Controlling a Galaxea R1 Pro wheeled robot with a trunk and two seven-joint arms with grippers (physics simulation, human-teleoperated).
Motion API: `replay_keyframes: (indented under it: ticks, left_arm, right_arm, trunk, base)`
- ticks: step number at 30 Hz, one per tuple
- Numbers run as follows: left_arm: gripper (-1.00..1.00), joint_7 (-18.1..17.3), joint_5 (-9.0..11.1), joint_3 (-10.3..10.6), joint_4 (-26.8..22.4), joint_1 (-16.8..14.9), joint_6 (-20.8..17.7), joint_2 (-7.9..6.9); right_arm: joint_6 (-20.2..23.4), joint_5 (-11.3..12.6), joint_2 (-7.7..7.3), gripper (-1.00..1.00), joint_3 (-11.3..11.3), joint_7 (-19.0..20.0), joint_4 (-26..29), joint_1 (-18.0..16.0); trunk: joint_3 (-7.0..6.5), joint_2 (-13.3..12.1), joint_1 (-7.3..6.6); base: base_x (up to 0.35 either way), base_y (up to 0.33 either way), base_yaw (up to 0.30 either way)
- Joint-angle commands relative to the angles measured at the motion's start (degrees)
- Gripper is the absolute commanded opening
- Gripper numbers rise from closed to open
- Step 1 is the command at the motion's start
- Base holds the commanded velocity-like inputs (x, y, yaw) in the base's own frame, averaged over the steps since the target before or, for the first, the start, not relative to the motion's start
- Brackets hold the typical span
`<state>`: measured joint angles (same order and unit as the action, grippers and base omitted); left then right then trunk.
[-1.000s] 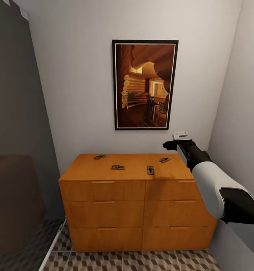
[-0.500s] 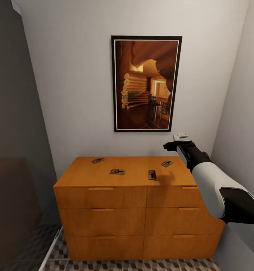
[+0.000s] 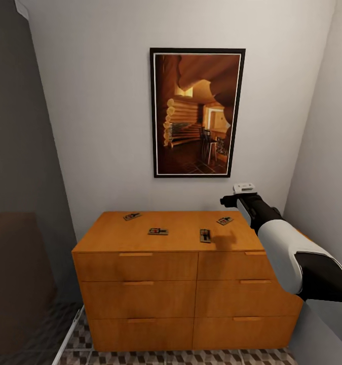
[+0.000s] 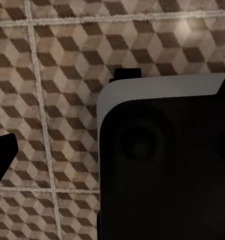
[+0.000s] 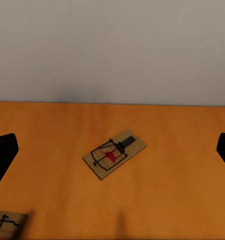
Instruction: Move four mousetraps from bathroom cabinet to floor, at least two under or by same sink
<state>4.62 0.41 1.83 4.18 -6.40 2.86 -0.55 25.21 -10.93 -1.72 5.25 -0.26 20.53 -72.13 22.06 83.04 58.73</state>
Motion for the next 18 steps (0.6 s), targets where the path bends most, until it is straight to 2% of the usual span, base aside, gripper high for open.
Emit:
replay_keyframes:
  ticks: [1, 3, 4, 8, 13, 18]
  left_arm:
    - [1.00, 0.1, 0.0, 0.2, 0.2, -0.1, 0.3, 0.01]
    - [1.00, 0.1, 0.0, 0.2, 0.2, -0.1, 0.3, 0.02]
    - [1.00, 0.1, 0.0, 0.2, 0.2, -0.1, 0.3, 0.02]
    - [1.00, 0.1, 0.0, 0.2, 0.2, -0.1, 0.3, -0.01]
    - [1.00, 0.1, 0.0, 0.2, 0.2, -0.1, 0.3, 0.01]
    - [1.00, 0.1, 0.0, 0.2, 0.2, -0.1, 0.3, 0.02]
  right_arm:
    - [0.4, -0.1, 0.05, 1.00, 0.4, 0.1, 0.1, 0.0]
    - [1.1, 0.4, 0.05, 1.00, 0.5, 0.0, 0.1, 0.0]
    - [3.7, 1.3, 0.05, 1.00, 1.5, 0.0, 0.2, 0.0]
    - [5.6, 1.7, 0.03, 1.00, 3.3, 0.0, 0.2, 0.0]
    - [6.4, 1.8, -0.05, 1.00, 4.6, 0.0, 0.2, 0.0]
    - [6.6, 1.8, -0.11, 1.00, 4.8, -0.1, 0.2, 0.0]
  trunk:
    - [0.07, 0.0, 0.00]
    - [0.07, 0.0, 0.00]
    - [0.07, 0.0, 0.00]
    - [0.07, 0.0, 0.00]
    - [0.07, 0.0, 0.00]
    - [0.07, 0.0, 0.00]
  base:
    - [0.000, 0.000, 0.000]
    - [0.000, 0.000, 0.000]
    - [0.000, 0.000, 0.000]
    - [0.000, 0.000, 0.000]
    - [0.000, 0.000, 0.000]
    - [0.000, 0.000, 0.000]
